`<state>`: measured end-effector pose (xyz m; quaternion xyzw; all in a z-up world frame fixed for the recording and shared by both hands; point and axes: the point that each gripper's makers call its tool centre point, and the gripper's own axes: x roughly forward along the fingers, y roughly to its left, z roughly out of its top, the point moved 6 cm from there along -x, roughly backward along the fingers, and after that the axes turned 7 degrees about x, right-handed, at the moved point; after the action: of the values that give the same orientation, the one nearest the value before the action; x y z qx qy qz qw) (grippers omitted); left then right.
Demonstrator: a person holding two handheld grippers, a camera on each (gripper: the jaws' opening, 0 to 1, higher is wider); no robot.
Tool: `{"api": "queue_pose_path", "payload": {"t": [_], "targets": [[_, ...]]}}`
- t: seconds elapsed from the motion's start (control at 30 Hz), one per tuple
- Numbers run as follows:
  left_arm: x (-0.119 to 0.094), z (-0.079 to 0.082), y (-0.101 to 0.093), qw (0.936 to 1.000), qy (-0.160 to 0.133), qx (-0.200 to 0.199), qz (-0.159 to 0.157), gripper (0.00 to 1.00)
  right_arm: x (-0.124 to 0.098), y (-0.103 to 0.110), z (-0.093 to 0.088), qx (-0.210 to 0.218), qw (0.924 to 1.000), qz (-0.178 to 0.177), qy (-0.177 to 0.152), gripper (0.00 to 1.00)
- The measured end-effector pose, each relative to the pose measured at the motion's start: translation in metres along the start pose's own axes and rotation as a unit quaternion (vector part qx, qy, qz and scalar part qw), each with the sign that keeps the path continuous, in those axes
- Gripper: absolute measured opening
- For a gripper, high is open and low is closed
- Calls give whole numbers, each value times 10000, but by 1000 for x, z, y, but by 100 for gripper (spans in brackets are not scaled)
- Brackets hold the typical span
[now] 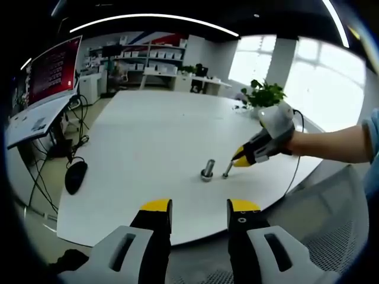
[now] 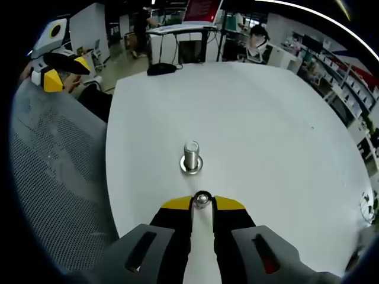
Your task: Place the washer onto the threaded stud by aligning its center hole with the stud, sliding it down to the base, and recovering from edge contact or off-axis alignment until the washer reaches the visible bottom stop.
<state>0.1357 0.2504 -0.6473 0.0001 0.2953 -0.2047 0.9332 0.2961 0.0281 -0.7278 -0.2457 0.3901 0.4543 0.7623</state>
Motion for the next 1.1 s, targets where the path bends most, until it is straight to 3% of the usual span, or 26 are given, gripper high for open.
{"api": "queue_pose_path", "payload": {"t": [0.57,0.77,1.1], "targets": [[0,-1,0,10000,52,-11,3,35,9,0,5,-367,9988,24,335,13],[1,-2,0,10000,58,-12,-1,35,9,1,8,-824,9948,57,588,13],[1,-1,0,10000,52,-18,6,35,18,-4,12,-1118,9874,195,1101,13]]}}
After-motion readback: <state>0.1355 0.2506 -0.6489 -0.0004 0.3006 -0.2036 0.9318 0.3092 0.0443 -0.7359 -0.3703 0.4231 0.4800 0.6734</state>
